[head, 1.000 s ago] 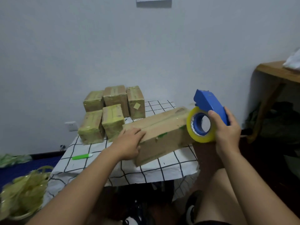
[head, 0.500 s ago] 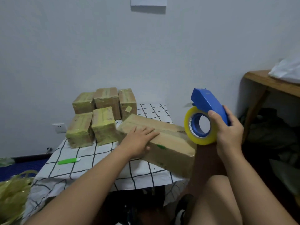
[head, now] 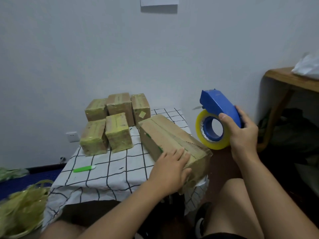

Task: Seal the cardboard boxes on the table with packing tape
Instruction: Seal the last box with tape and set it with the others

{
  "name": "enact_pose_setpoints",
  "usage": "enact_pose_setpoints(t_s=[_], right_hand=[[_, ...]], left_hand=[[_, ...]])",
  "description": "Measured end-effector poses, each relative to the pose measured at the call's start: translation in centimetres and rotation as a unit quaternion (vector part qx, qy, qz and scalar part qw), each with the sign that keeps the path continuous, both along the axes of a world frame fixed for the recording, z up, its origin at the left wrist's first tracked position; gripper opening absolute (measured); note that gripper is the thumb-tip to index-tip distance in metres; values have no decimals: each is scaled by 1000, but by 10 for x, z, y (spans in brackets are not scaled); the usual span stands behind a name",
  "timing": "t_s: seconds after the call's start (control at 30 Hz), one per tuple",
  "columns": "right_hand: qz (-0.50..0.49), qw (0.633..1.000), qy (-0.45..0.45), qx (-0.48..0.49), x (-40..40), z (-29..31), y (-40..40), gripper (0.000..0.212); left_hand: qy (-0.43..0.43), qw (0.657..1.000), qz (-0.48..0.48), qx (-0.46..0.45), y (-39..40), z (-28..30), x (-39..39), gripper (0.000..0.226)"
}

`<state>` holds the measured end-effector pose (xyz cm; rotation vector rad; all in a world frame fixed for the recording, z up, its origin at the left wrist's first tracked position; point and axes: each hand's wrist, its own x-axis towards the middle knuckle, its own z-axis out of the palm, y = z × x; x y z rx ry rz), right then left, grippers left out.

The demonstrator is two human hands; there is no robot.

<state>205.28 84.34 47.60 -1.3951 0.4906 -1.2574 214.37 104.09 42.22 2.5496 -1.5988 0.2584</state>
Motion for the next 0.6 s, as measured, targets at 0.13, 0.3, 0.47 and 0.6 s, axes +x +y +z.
enact_pose_setpoints(t_s=[0.13,0.3,0.47,0.6], right_hand=[[18,1000,3,-10,3,1,6,65],[43,999,7,-7,12,-2,19,65],[66,998,9,-20,15,3,27,62],[61,998,-2,-34,13,14,26,61]], left_hand=[[48,998,-16,27,30,11,20,54],[97,993,51,49,34,5,31,65],[46,997,58,-18,19,5,43,52],[56,988,63,-128,12,26,69,47]])
